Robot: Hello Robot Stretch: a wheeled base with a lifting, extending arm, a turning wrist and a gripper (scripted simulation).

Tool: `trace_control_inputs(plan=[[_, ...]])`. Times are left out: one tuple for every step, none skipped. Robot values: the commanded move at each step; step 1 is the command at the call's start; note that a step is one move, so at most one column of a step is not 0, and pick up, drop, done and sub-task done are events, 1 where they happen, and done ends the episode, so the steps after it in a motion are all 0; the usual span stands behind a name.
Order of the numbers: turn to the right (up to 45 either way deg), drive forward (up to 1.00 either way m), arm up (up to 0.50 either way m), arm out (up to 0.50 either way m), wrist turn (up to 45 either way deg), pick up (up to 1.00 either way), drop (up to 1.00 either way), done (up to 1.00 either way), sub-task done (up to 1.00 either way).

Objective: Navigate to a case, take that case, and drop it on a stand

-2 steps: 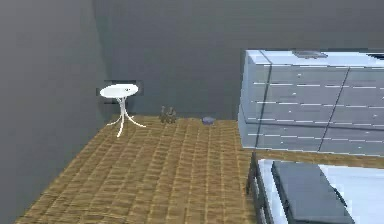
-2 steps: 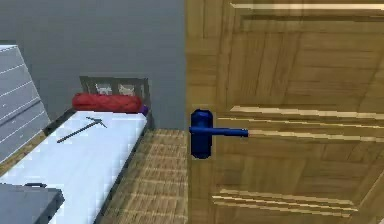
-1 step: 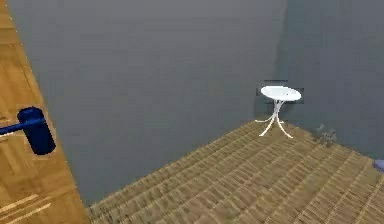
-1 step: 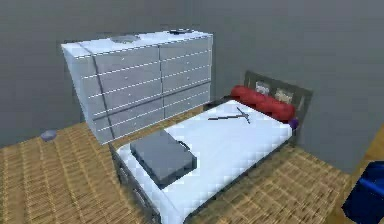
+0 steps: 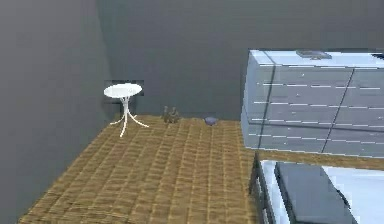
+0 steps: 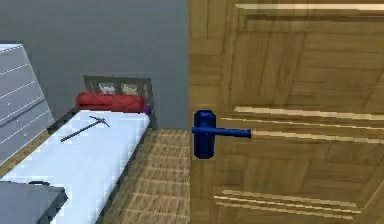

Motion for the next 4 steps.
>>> trace_control_inputs(plan=[[33.0, 0.0, 0.0, 0.0, 0.0, 0.0, 0.0, 0.0, 0.0], [0.0, 0.3, 0.0, 0.0, 0.0, 0.0, 0.0, 0.0, 0.0], [-45.0, 0.0, 0.0, 0.0, 0.0, 0.0, 0.0, 0.0, 0.0], [-33.0, 0.0, 0.0, 0.0, 0.0, 0.0, 0.0, 0.0, 0.0]])
